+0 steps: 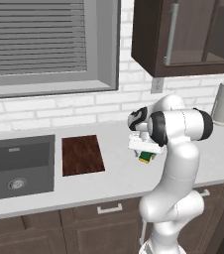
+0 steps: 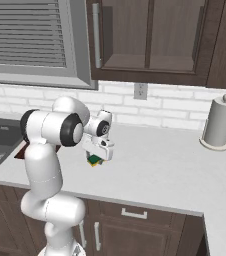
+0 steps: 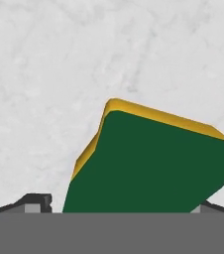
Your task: Pick up the sponge from the counter and clean the cutting board by briefly scrubbing or pressing down on the cutting board. Once finished, release the sponge.
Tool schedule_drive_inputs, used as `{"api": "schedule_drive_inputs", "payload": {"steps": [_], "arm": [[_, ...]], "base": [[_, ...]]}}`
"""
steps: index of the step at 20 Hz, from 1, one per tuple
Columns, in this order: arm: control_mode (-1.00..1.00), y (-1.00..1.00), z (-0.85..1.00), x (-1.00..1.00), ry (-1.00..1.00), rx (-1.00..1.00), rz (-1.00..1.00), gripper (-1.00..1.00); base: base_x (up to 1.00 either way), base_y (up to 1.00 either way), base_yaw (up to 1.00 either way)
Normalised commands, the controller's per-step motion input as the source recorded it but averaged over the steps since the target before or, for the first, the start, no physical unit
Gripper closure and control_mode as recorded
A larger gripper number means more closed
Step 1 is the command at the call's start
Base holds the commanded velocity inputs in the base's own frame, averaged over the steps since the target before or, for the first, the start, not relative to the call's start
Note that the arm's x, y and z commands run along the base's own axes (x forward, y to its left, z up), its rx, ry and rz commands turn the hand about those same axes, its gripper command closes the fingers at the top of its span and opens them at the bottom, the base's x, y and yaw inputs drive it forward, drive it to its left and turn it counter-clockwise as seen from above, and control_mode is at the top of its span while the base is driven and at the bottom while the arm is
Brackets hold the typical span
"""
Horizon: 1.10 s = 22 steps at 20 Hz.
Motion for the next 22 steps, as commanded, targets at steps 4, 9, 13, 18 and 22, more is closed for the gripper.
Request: {"api": "schedule_drive_inputs", "payload": {"steps": [4, 9, 13, 18, 22], "arm": [[-1.00, 0.00, 0.00, 0.00, 0.01, 0.00, 0.00, 1.00], [-1.00, 0.00, 0.00, -0.21, -0.02, 0.00, 0.00, 1.00], [-1.00, 0.13, 0.19, -0.54, -0.13, 0.00, 0.00, 1.00], [-1.00, 0.57, 0.48, -0.42, -0.20, 0.00, 0.01, 1.00], [-1.00, 0.79, 0.58, -0.21, -0.18, 0.00, 0.05, 1.00]], "base": [[0.00, 0.00, 0.00], [0.00, 0.00, 0.00], [0.00, 0.00, 0.00], [0.00, 0.00, 0.00], [0.00, 0.00, 0.00]]}}
